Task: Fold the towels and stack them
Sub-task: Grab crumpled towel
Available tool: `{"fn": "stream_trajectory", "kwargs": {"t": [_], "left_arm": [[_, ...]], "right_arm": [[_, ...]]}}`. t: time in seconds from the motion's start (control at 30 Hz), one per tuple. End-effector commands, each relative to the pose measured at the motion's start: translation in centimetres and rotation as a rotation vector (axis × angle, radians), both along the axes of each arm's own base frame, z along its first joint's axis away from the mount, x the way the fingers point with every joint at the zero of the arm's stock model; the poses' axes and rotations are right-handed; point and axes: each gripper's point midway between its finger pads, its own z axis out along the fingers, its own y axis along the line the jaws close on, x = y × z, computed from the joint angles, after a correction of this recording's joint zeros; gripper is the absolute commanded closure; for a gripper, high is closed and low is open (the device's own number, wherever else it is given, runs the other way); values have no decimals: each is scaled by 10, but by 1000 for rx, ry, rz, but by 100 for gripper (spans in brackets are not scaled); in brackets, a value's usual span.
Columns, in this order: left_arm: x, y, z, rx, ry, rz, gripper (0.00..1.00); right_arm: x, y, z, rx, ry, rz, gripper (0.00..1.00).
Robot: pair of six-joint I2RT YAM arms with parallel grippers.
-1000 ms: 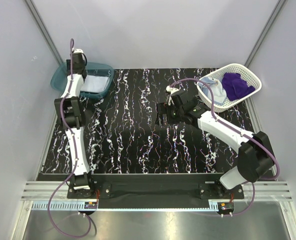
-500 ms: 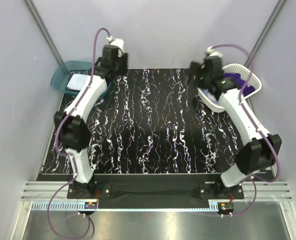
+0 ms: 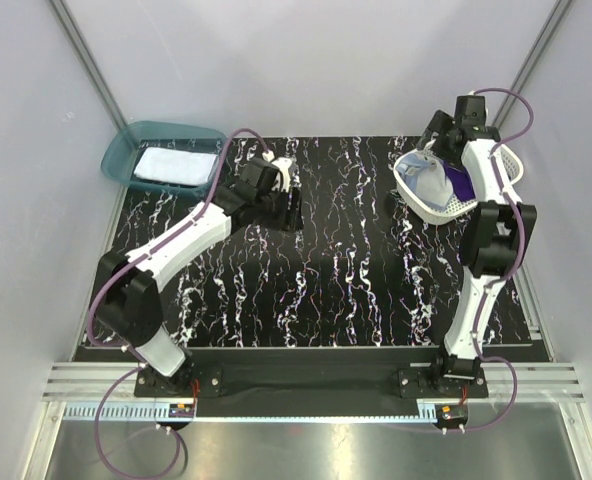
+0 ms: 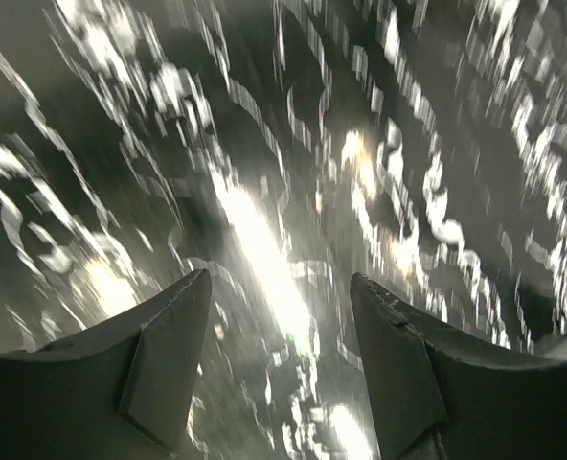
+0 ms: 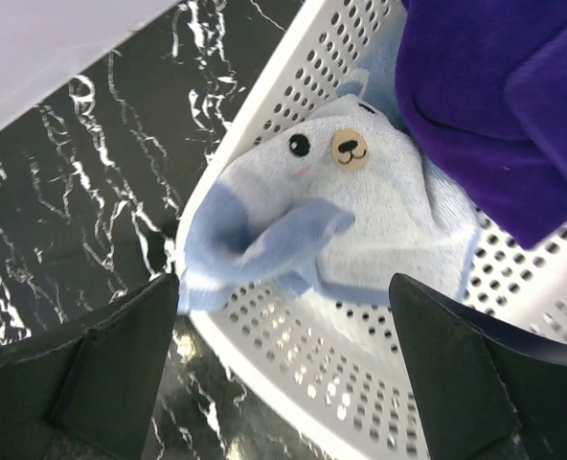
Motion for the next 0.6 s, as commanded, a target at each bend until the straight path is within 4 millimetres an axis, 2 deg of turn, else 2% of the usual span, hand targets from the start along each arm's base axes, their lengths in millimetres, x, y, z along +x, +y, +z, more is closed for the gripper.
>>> {"fn": "stream_trajectory", "kwargs": {"t": [0.0,0.13,0.23,0.37,0.4,0.47,0.5,0.57], "left_arm": [[-22,-18,26,-139,-2,-62,35],[-33,-22,26,-148,4,-99,35],[-31,-23,31,-146,-11,-101,35],[-31,-26,37,-163,-15,-111,35],[-33,-26,40,-169,-16,-114,35],[-36,-27,41,-177,-13,-120,35],[-37,-27,46,-184,-22,-120,35],[-39,-27,46,-187,-22,-115,35]], "right_arm": [[22,-4,4,106,-44,-5,3],[36,9,-19,246,-54,17,5],[44,13,-35,298,-55,-4,12],[46,14,-43,343,-69,-20,42],[46,13,-39,352,-81,-32,55],[45,9,-38,380,-92,-40,65],[44,9,-34,400,-96,-47,76],[42,6,-31,416,-103,-53,90]]}}
